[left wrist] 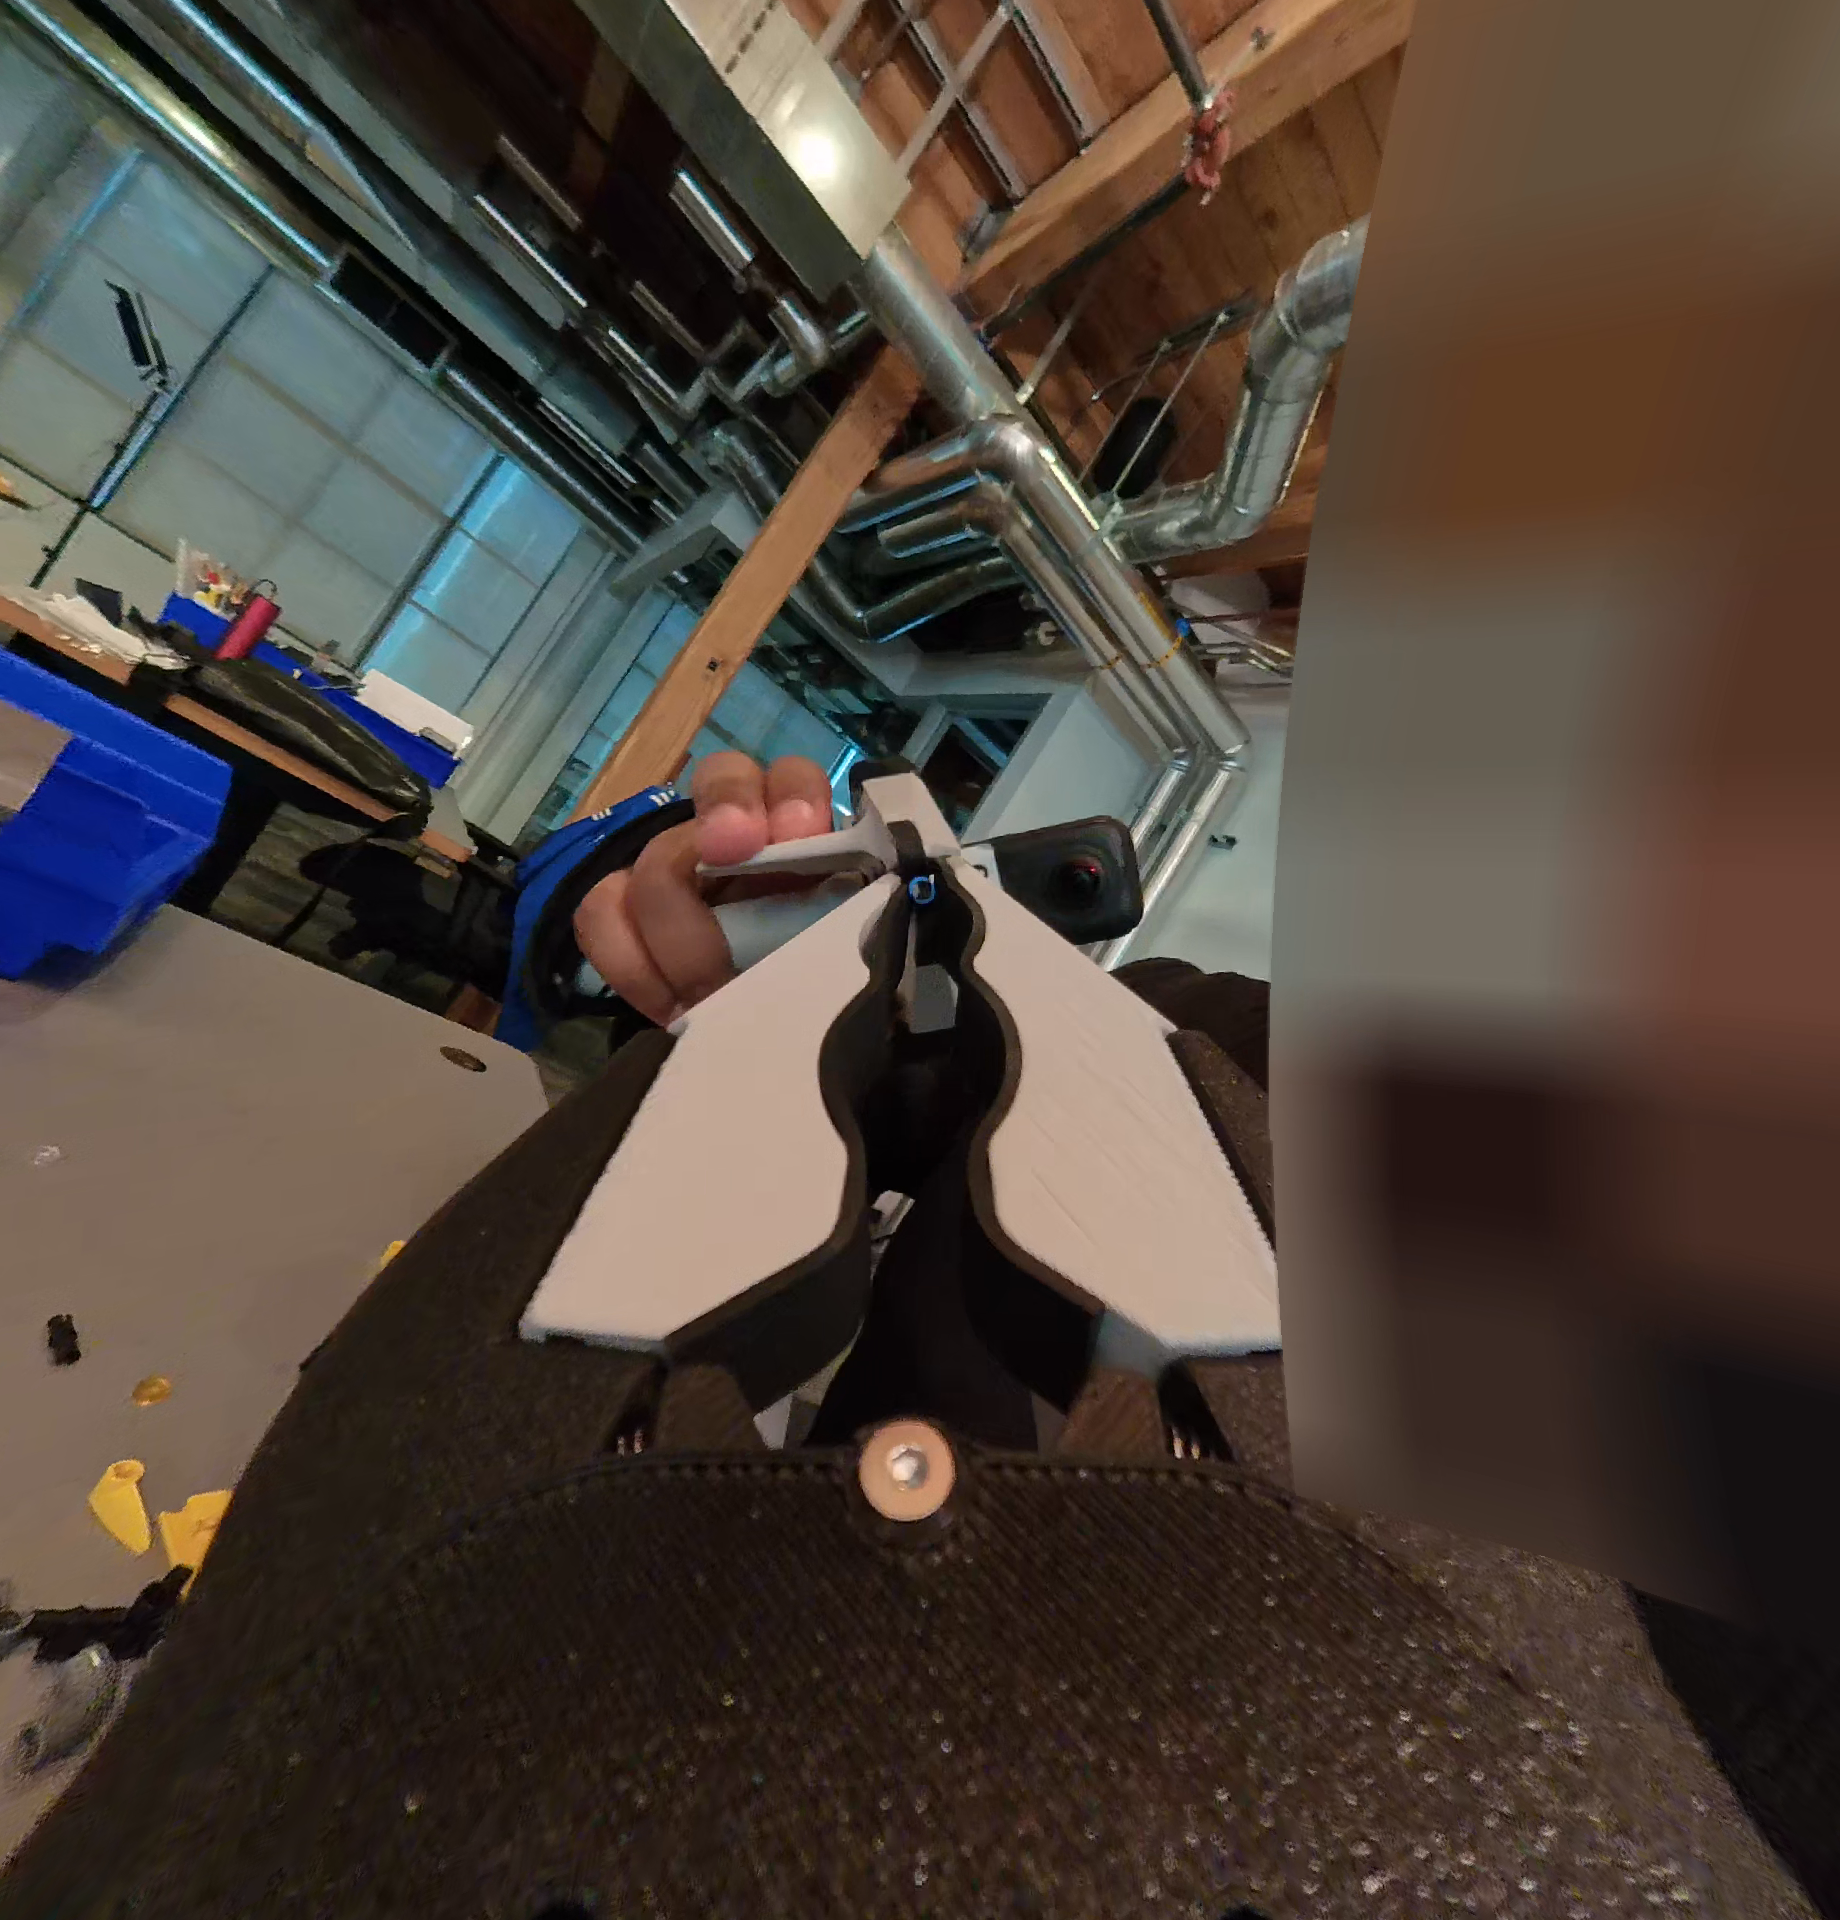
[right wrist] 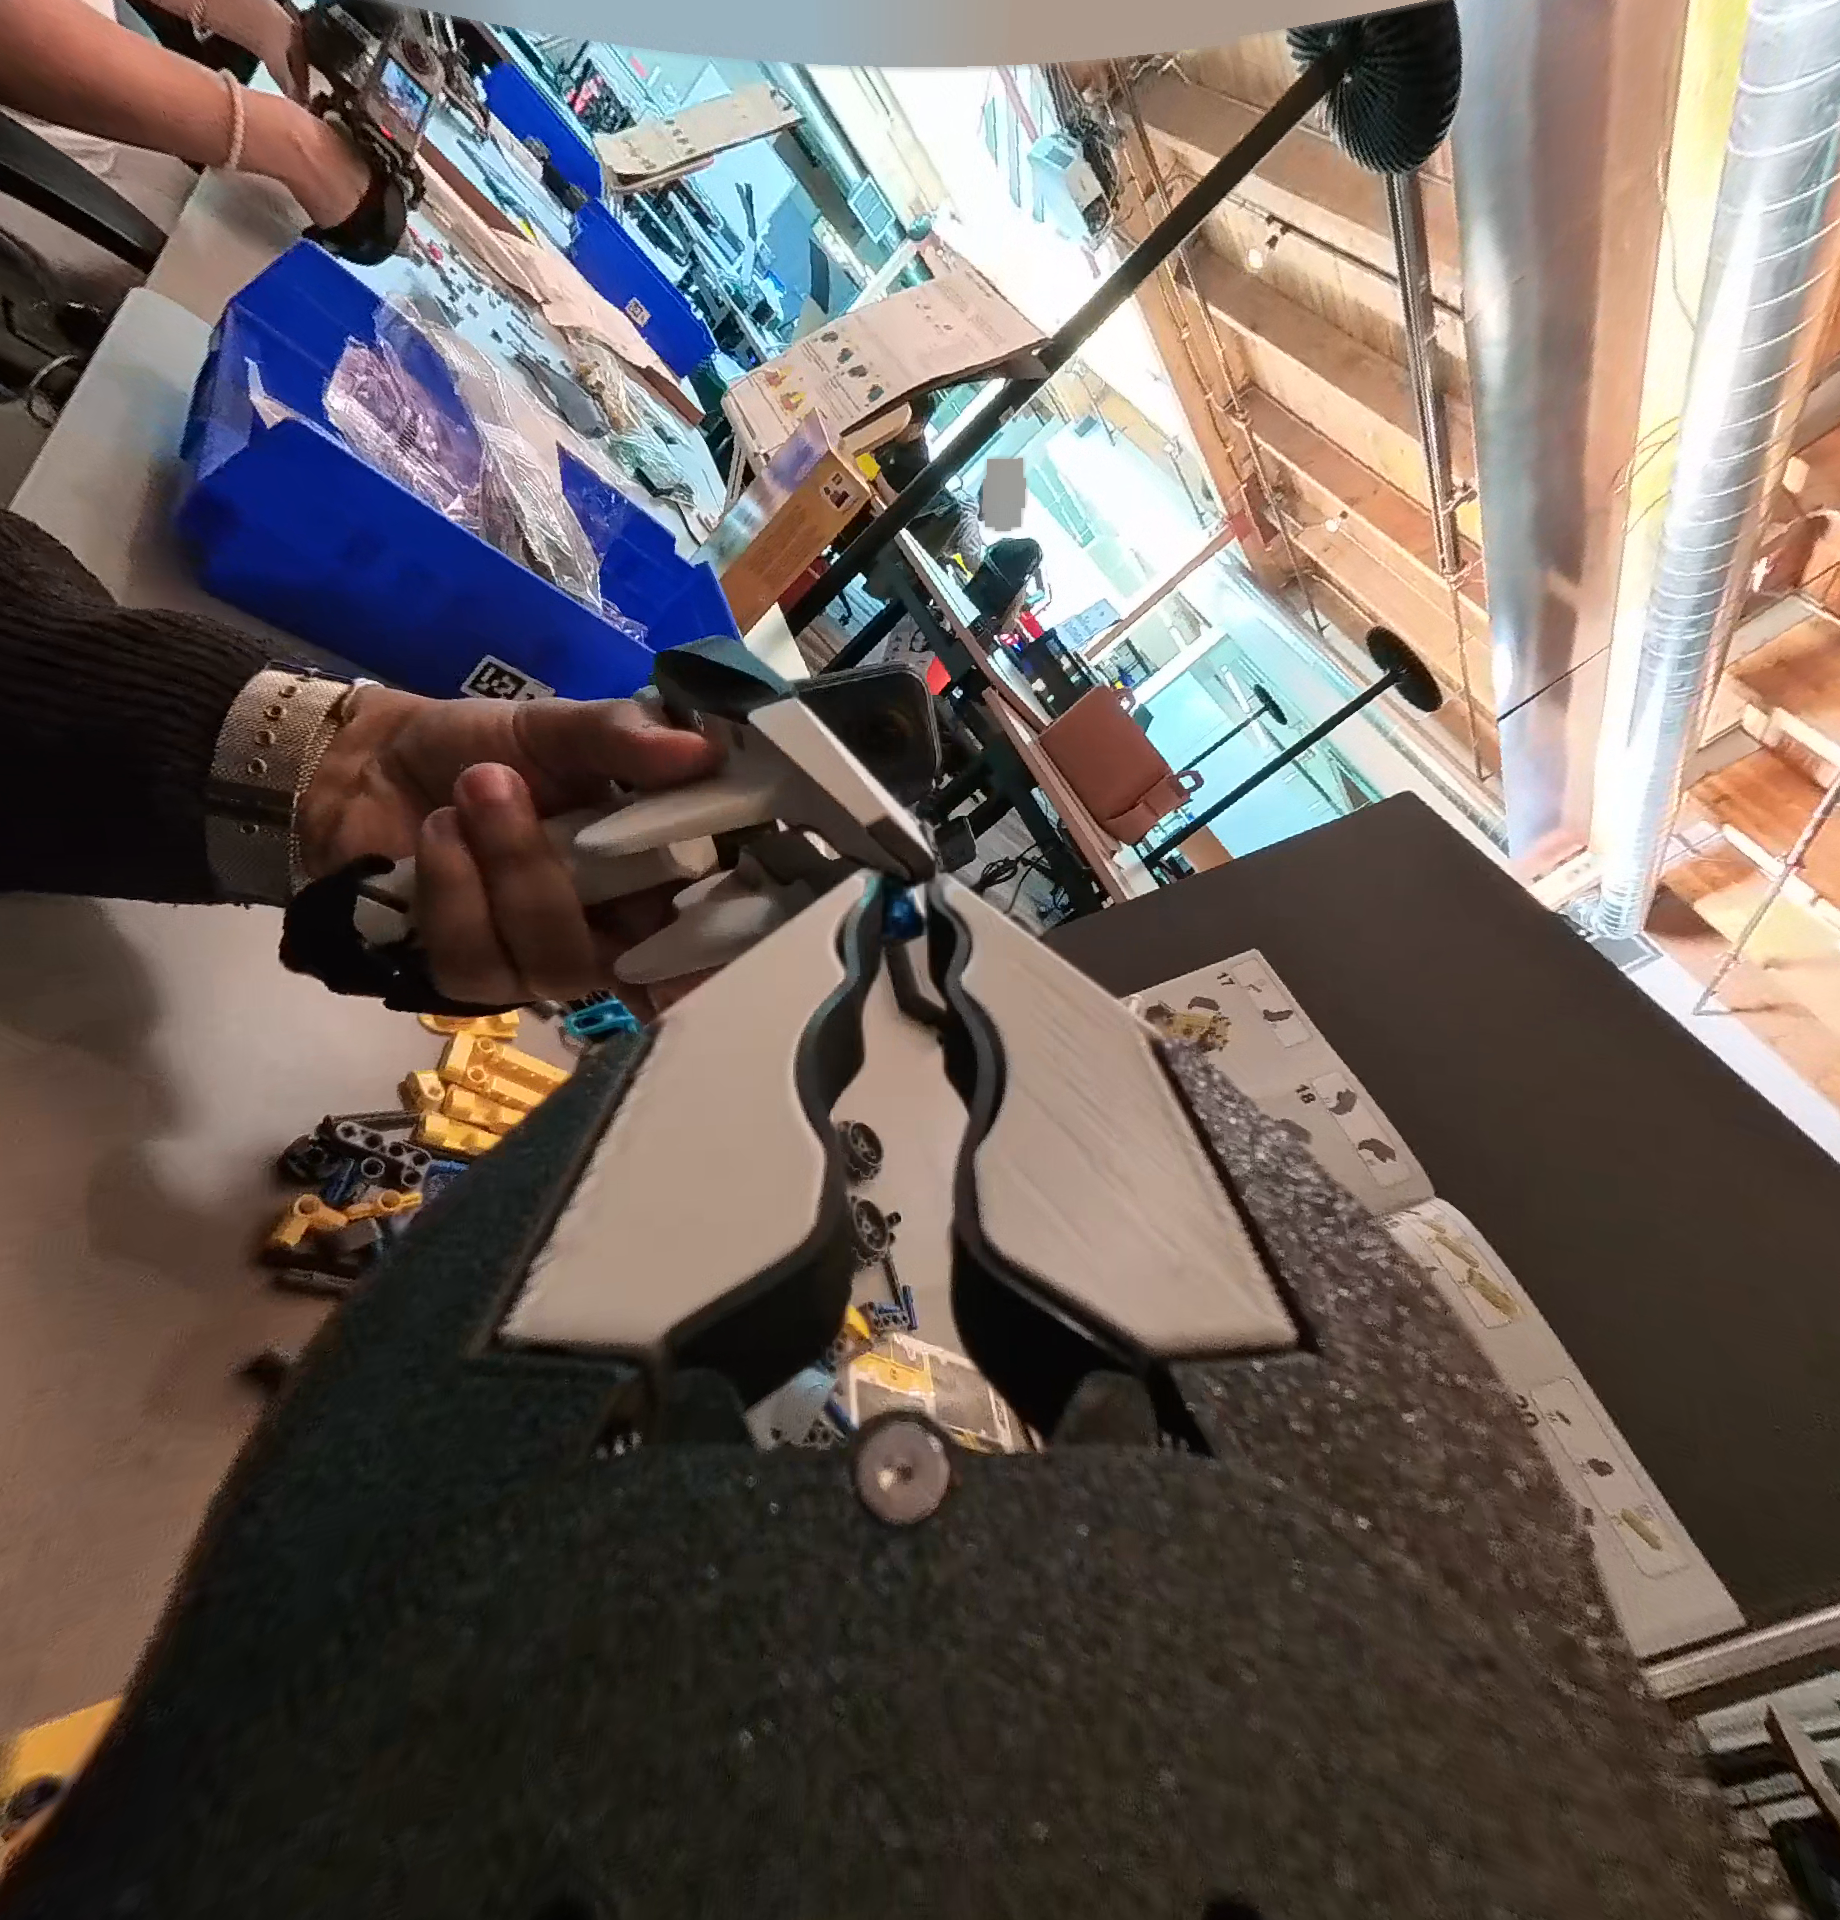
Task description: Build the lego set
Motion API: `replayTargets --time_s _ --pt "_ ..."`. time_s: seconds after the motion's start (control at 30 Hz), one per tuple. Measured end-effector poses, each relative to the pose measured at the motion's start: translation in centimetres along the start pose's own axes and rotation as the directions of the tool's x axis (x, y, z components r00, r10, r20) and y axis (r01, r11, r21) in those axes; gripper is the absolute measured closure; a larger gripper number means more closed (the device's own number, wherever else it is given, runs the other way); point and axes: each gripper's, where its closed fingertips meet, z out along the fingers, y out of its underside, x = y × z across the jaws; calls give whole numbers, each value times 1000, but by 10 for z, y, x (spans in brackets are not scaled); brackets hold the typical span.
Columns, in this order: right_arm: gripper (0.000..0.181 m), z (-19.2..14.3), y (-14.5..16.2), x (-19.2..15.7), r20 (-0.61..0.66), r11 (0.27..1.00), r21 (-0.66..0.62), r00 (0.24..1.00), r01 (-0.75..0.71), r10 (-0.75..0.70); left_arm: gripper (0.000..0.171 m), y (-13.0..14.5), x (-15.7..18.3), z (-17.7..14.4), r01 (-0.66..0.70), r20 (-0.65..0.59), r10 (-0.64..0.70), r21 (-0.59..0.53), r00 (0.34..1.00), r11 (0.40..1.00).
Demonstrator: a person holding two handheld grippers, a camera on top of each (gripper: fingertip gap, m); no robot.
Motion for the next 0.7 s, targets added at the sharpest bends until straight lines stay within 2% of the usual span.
replayTargets --time_s 0.03,0.17,0.2,0.23,0.3,0.4,0.43,0.5,0.57,0.6,0.63,0.7 --pt "175 0 0 0 1 1000 -1 1000 5 -5 171 0 0 0 7 -2 -7 2 1000 1000" --pt "177 -1 8 0 44 998 -57 999 -27 29 170 0 -8 -1 -8 46 8 0 999 1000" --pt "177 -2 11 1 53 995 -86 998 -41 45 165 0 -10 -1 -20 67 20 4 998 1000" --pt "177 -4 14 2 57 993 -109 997 -51 57 152 -4 -11 -3 -25 76 23 28 997 999" --pt "177 -12 21 7 40 987 -148 997 -66 73 147 -12 -13 -9 -28 91 22 63 996 998" --pt "177 -31 49 6 42 936 -317 984 -151 173 146 -16 -27 -18 -74 196 60 62 979 995" --pt "177 -41 69 -1 51 882 -425 967 -203 248 146 -16 -31 -19 -90 225 76 54 971 994" --pt "177 -73 115 -22 43 711 -644 914 -283 403 148 -14 -37 -18 -108 267 95 35 959 994" --pt "177 -115 158 -44 -10 509 -800 855 -318 518 147 -8 -43 -16 -105 287 97 12 953 994" --pt "177 -136 173 -56 -17 431 -848 828 -309 561 148 -6 -45 -14 -98 290 93 3 953 995" --pt "177 -153 184 -66 -6 382 -880 812 -281 583 148 -3 -46 -12 -92 288 89 -4 953 996" --pt "177 -180 197 -80 70 342 -925 809 -166 583 148 1 -48 -9 -85 287 86 -17 954 996"
